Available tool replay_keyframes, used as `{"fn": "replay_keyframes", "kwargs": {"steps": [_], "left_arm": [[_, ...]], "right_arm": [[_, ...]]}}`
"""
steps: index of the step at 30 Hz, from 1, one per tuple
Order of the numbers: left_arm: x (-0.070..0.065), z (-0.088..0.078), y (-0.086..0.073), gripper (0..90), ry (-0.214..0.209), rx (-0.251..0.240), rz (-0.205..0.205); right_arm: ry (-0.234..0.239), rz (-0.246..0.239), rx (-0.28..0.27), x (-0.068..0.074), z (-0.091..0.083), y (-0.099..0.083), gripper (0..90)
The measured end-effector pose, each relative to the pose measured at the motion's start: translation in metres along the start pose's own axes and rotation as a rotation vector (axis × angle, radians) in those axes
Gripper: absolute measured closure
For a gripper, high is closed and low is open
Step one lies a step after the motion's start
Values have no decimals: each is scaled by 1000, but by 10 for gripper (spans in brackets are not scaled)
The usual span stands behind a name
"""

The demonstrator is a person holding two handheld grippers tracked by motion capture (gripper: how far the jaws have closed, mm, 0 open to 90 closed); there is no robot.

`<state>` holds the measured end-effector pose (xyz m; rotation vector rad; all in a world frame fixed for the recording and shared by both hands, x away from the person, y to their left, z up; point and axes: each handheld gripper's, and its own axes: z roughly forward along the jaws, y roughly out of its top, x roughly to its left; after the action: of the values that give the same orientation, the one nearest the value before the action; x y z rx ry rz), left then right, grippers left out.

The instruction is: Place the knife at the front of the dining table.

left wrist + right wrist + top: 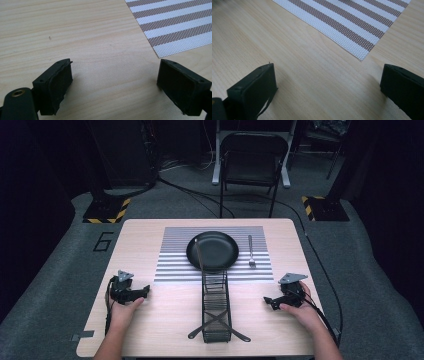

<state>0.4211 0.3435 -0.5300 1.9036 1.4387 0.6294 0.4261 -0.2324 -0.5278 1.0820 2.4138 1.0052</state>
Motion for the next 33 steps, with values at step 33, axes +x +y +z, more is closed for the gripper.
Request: {"fn": "replay_keyframes", "kwargs": {"steps": [33], "left_arm": [[-7, -5, 4, 323, -18, -4, -47]], "right_arm": [[-1, 2, 0, 0, 0, 0, 0]]}}
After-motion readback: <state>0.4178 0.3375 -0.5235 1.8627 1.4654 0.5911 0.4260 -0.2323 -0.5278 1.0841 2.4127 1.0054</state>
